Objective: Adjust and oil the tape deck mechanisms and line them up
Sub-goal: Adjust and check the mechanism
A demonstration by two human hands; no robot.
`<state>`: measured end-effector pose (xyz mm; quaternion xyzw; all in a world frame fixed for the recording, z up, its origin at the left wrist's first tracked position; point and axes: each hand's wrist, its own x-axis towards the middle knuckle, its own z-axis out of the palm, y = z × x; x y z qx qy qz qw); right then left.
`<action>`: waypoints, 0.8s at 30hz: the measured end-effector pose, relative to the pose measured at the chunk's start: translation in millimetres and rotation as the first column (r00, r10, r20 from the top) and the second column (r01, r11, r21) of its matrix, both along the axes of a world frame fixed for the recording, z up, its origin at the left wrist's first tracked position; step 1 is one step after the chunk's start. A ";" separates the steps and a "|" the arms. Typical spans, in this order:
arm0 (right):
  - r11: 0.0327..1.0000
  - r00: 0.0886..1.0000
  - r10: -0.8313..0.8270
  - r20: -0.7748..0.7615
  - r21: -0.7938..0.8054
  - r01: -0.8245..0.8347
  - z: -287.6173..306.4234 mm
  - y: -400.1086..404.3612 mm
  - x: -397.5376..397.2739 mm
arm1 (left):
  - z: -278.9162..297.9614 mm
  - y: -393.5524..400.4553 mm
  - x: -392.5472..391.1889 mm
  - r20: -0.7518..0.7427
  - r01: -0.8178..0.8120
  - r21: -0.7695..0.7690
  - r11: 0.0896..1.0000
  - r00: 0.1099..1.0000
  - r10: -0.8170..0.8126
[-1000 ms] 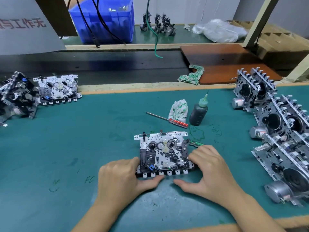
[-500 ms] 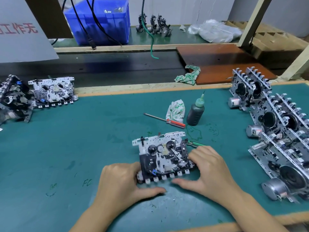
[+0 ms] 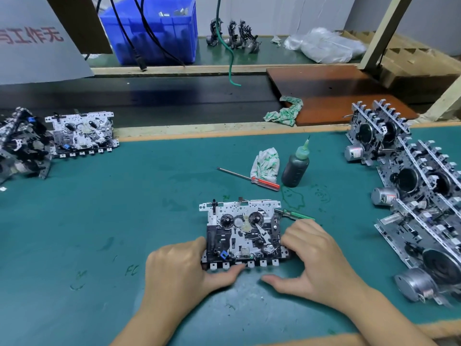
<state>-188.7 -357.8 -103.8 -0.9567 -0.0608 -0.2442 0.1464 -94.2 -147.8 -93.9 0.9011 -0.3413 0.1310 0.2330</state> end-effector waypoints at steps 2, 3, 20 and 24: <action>1.000 1.000 -0.001 0.010 0.000 0.001 -0.5 1.5 -0.6 | -0.3 0.5 2.6 -0.010 0.021 -0.014 1.000 1.000 -0.021; 1.000 0.999 -0.020 0.025 -0.013 0.021 -1.5 3.0 -0.8 | -0.6 1.6 4.6 -0.022 0.050 -0.023 0.998 0.998 -0.051; 0.997 0.999 -0.050 0.006 -0.058 0.050 1.4 -1.4 -3.8 | -2.3 11.5 7.2 -0.018 0.242 -0.033 0.970 0.970 -0.243; 0.998 1.000 -0.029 0.002 -0.056 0.029 0.9 -0.6 -3.3 | -2.5 11.4 6.1 0.013 0.191 -0.014 0.982 0.982 -0.191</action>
